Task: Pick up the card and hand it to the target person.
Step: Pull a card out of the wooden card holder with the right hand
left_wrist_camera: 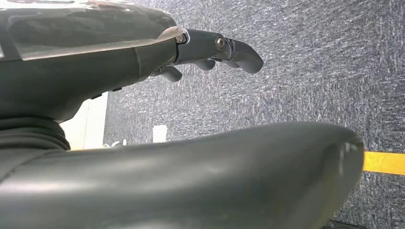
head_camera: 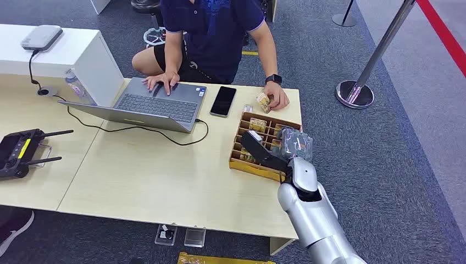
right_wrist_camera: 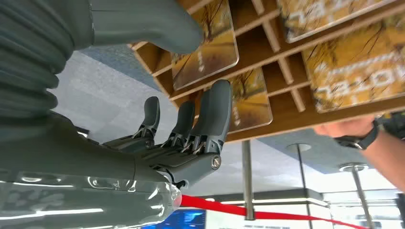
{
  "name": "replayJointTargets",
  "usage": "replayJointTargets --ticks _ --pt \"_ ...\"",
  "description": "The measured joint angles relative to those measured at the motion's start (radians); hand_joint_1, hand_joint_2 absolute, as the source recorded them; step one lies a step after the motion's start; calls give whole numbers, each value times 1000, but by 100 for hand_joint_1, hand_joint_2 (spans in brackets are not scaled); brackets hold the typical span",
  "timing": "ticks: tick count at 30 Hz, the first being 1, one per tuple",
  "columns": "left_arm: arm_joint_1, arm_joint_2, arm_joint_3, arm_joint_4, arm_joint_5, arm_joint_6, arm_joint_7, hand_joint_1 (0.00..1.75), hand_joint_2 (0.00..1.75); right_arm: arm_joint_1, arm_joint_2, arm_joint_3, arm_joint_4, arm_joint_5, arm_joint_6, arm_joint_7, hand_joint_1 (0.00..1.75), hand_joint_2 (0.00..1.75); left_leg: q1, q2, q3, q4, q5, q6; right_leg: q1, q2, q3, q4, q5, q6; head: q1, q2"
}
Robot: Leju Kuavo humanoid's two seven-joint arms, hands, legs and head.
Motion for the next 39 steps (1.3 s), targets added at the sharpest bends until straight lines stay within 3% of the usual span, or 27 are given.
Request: replayJointTargets --ticks 39 --pt "-8 0 -2 0 -5 -2 4 0 0 -27 6 7 41 11 -35 -26 86 175 0 0 0 0 0 0 0 0 0 0 0 0 0 0"
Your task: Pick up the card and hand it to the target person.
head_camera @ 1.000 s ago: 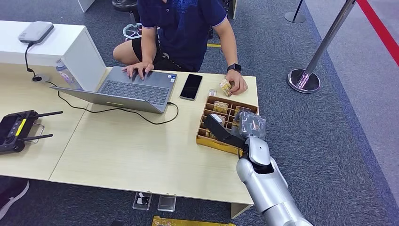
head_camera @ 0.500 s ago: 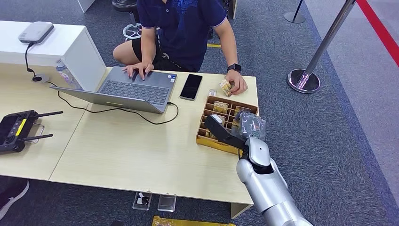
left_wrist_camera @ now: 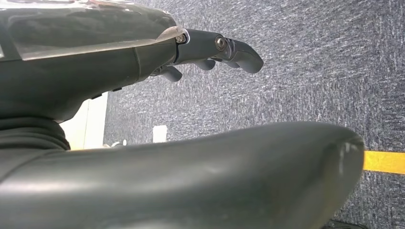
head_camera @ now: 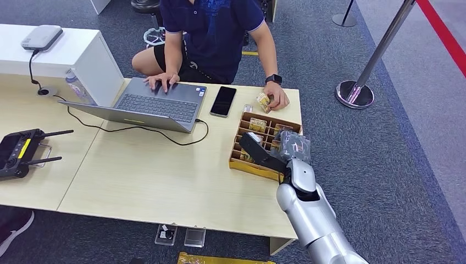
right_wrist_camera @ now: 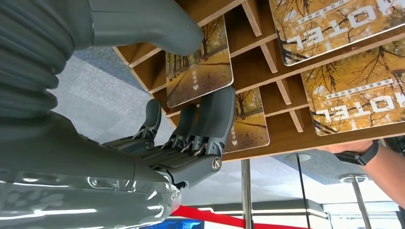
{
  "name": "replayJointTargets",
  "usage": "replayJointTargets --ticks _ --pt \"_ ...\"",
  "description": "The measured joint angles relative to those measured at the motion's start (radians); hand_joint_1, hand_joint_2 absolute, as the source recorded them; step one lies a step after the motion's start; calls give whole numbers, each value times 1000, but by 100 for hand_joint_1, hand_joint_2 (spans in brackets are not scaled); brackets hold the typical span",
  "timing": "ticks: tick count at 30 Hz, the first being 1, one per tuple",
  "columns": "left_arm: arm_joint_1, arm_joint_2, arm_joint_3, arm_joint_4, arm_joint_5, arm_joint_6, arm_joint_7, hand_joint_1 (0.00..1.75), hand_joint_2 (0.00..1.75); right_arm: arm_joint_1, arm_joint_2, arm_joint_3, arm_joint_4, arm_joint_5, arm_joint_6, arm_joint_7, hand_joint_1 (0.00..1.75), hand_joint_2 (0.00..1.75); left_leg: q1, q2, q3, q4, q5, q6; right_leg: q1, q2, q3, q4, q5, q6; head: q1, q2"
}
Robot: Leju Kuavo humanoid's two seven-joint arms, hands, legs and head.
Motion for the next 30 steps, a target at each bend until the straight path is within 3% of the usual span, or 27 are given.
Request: replayJointTargets --ticks 6,11,20,24,30 --pt "-1 0 0 0 -1 0 0 0 0 -5 1 0 5 2 -5 -3 89 175 0 0 0 0 0 0 0 0 0 0 0 0 0 0" --pt "-2 0 -1 0 -1 -1 0 0 0 -8 3 1 13 5 -14 -7 133 175 0 0 0 0 0 0 0 0 0 0 0 0 0 0" --pt "-4 0 -2 0 -2 -2 0 0 0 -16 6 2 25 10 -26 -13 145 175 0 0 0 0 0 0 0 0 0 0 0 0 0 0" --pt "-5 0 -2 0 -2 -2 0 0 175 -20 6 2 31 12 -32 -15 154 175 0 0 0 0 0 0 0 0 0 0 0 0 0 0" --pt "-6 0 -3 0 -3 -3 0 0 175 -26 8 2 41 17 -41 -19 155 175 0 0 0 0 0 0 0 0 0 0 0 0 0 0"
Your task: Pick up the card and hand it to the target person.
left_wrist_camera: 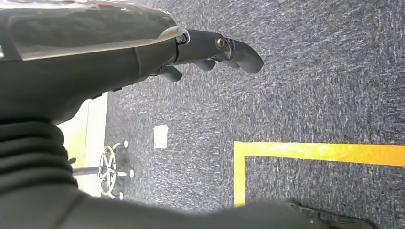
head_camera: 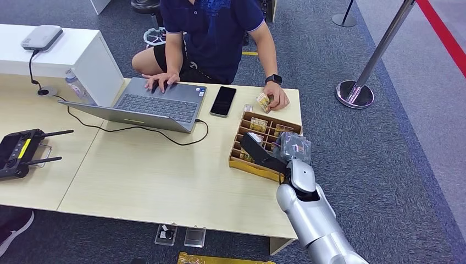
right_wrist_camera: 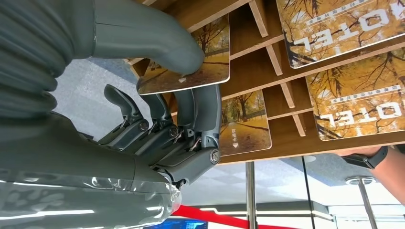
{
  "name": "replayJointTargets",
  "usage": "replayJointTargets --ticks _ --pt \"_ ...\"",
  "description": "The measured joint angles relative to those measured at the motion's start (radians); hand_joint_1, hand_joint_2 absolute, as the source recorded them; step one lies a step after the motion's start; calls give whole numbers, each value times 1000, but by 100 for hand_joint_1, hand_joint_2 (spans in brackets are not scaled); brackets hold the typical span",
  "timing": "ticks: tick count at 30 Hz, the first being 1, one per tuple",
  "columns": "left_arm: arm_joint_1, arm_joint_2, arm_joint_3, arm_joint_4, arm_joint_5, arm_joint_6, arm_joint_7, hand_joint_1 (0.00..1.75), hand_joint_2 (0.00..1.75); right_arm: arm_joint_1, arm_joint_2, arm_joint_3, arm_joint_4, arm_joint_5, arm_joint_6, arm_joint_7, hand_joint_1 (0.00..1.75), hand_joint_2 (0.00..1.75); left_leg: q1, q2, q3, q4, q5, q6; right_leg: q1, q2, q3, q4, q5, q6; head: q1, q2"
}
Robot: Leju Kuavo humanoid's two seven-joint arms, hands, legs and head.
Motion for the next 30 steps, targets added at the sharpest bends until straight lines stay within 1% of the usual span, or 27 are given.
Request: replayJointTargets --ticks 30 --pt "-5 0 -3 0 -4 -1 0 0 175 -32 9 3 54 17 -49 -19 155 175 0 0 0 0 0 0 0 0 0 0 0 0 0 0"
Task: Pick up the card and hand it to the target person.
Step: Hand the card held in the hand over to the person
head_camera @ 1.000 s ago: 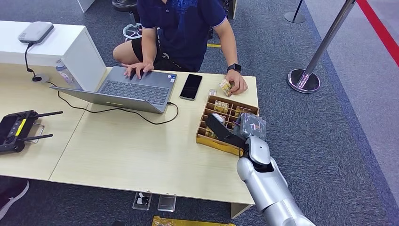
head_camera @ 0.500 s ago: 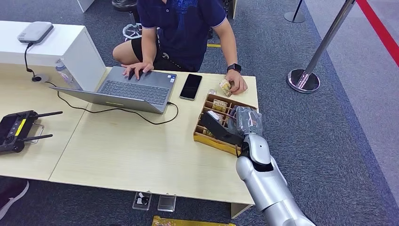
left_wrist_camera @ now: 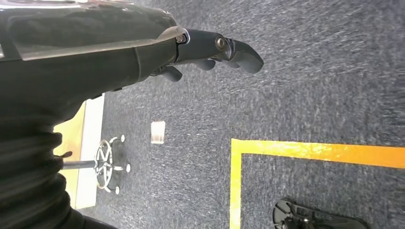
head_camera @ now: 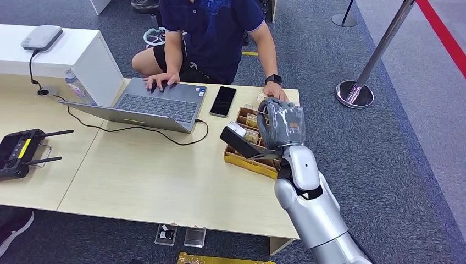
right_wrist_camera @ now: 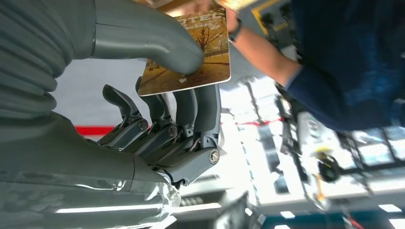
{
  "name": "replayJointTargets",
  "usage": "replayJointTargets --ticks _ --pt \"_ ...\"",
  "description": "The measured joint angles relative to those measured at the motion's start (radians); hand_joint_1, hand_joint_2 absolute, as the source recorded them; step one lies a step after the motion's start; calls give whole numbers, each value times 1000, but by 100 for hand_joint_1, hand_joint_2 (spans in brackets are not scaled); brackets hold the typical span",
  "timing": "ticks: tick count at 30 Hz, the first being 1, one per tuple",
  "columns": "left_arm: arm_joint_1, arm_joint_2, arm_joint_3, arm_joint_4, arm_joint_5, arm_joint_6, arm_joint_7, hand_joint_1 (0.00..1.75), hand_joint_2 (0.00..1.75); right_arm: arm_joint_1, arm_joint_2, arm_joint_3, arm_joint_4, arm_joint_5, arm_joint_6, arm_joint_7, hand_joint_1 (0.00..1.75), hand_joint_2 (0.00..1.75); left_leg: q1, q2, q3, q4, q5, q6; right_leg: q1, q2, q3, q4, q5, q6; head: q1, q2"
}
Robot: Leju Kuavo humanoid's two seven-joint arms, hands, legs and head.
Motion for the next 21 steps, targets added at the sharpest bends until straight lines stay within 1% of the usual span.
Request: replayJointTargets --ticks 3,5,9,12,16,21 --pt "0 0 0 0 -1 0 0 0 175 -3 1 0 5 1 -4 -2 155 175 0 0 0 0 0 0 0 0 0 0 0 0 0 0" --pt "-3 0 -1 0 -2 0 0 0 175 -24 6 1 38 10 -26 -9 155 175 0 0 0 0 0 0 0 0 0 0 0 0 0 0" --pt "-15 0 -7 0 -6 -2 -1 0 175 -122 32 1 201 52 -111 -25 155 175 0 0 0 0 0 0 0 0 0 0 0 0 0 0" --pt "-18 0 -13 0 -8 -2 0 0 175 -185 50 1 307 71 -147 -28 155 175 0 0 0 0 0 0 0 0 0 0 0 0 0 0" --pt "-19 0 -17 0 -14 -2 2 0 175 -238 73 1 403 93 -145 -7 155 175 0 0 0 0 0 0 0 0 0 0 0 0 0 0" --pt "-19 0 -18 0 -19 -5 3 0 175 -280 94 1 490 110 -121 27 155 175 0 0 0 0 0 0 0 0 0 0 0 0 0 0"
